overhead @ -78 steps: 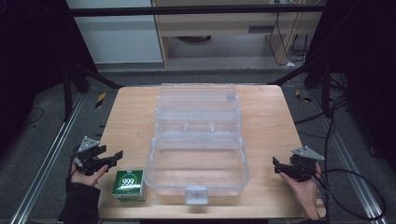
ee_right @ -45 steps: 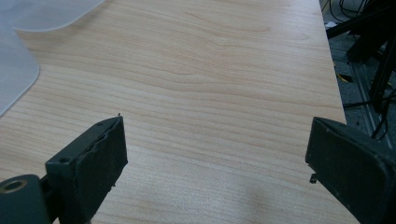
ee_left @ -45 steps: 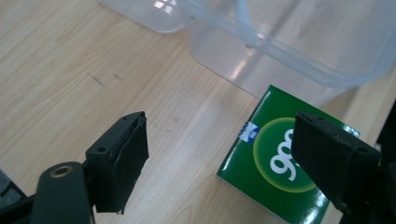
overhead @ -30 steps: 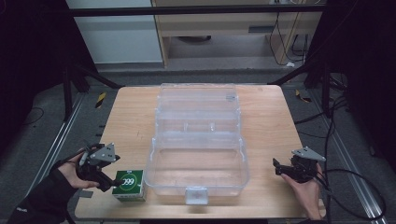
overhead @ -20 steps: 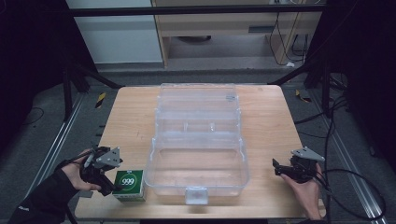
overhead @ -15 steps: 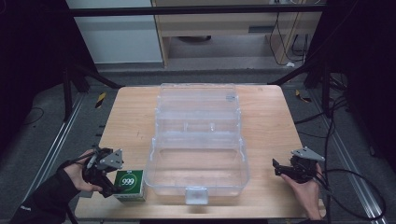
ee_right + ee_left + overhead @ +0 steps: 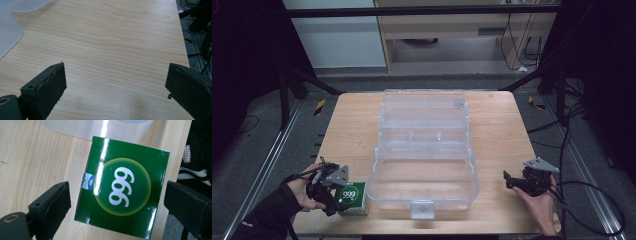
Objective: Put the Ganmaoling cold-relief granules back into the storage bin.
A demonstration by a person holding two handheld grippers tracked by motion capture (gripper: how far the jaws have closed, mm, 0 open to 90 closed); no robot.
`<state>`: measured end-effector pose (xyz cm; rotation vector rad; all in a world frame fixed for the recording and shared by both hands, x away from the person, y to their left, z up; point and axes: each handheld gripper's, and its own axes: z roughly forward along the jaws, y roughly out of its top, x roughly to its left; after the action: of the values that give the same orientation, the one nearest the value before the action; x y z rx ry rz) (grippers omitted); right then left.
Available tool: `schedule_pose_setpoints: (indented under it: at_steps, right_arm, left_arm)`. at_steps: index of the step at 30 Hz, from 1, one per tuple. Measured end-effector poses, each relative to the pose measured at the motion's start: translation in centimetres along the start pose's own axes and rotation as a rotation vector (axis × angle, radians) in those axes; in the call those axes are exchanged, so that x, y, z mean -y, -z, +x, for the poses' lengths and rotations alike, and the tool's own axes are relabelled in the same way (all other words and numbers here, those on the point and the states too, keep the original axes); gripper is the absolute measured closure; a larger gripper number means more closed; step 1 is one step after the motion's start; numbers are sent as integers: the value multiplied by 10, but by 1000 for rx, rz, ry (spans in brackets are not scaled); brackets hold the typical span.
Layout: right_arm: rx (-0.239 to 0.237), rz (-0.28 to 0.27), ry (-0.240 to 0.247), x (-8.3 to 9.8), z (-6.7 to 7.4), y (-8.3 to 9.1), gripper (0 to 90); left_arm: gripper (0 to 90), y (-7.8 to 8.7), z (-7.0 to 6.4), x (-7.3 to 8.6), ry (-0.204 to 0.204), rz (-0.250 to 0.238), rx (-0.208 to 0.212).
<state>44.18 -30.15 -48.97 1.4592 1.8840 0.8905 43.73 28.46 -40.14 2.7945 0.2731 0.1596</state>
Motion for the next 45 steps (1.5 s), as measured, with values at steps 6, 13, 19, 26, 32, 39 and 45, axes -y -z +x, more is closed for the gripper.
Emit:
schedule_pose_setpoints:
  at_steps: [6,13,19,26,32,39,45]
  right_arm:
    - [-6,3,-3,0,0,0,36]
    - [-6,6,-1,0,0,-1,36]
    - [-6,11,3,1,0,-2,35]
    - [-8,18,9,1,1,-3,35]
    - [-12,27,15,1,1,-5,34]
    - [-13,31,23,1,2,-5,34]
    - [-18,32,27,1,3,-5,35]
  left_arm:
    - [57,-7,0,-3,-13,15,13]
    - [57,-15,0,-3,-16,30,20]
    - [62,-21,1,0,-6,30,37]
    - [65,-28,3,0,-14,29,59]
    - [62,-35,6,2,-12,22,82]
    - [73,-42,8,3,-16,20,104]
    - [98,-43,8,4,-26,19,117]
